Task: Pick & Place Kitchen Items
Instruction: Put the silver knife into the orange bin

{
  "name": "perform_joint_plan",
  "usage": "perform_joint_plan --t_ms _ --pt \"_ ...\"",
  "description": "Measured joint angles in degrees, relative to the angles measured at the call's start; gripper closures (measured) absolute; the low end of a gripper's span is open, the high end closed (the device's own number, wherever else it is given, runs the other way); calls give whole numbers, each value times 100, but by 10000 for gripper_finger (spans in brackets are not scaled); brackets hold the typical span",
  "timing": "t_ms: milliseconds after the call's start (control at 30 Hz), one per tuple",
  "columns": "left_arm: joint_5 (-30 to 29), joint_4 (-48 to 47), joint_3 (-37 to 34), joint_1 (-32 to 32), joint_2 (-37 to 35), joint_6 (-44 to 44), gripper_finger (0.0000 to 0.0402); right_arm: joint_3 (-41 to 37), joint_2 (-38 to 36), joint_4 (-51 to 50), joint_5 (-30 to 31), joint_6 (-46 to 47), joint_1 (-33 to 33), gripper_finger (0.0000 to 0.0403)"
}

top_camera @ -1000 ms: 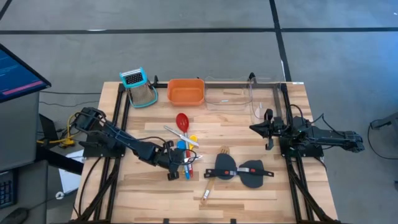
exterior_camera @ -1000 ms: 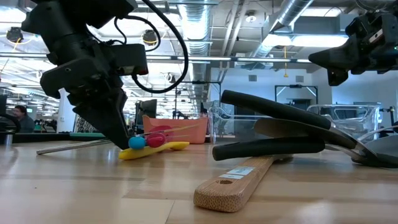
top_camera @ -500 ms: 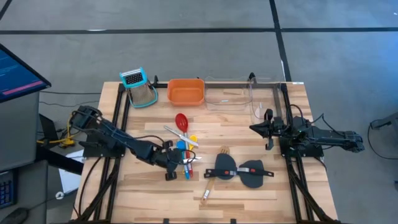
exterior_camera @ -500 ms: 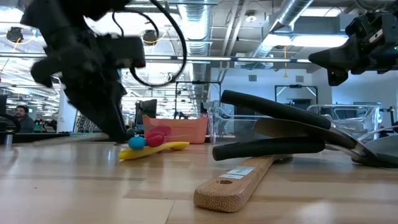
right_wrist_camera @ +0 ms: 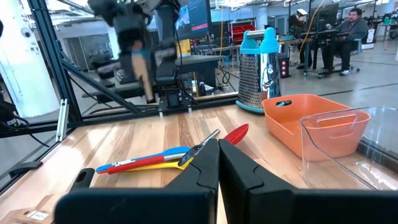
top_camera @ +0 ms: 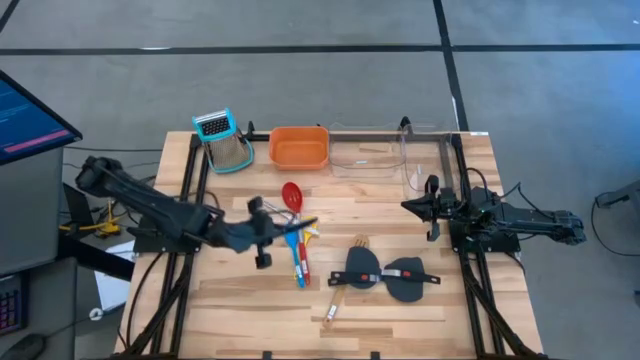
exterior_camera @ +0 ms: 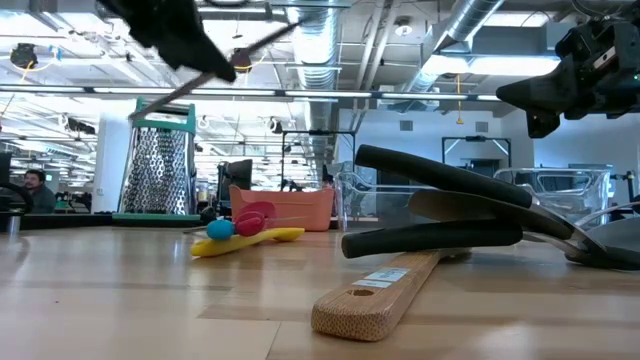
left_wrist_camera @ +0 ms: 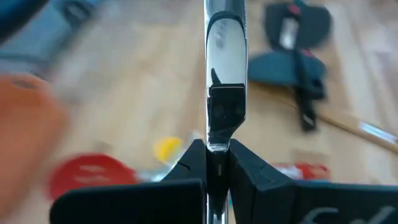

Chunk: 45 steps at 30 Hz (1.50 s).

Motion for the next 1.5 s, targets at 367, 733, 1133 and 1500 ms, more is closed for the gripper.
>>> perform_joint_plan --t_ms 367,733,1133,1500 --pt "-1631 1235 2 395 -609 2328 395 0 0 1 0 0 0 403" --pt "36 1793 273 2257 -602 3132 395 -2 0 2 1 -1 0 403" --pt "2073 1961 299 4263 63 3301 395 -2 0 7 5 -62 -14 403" --pt "2634 3177 299 5119 1394 3320 394 0 0 9 7 -62 -62 403"
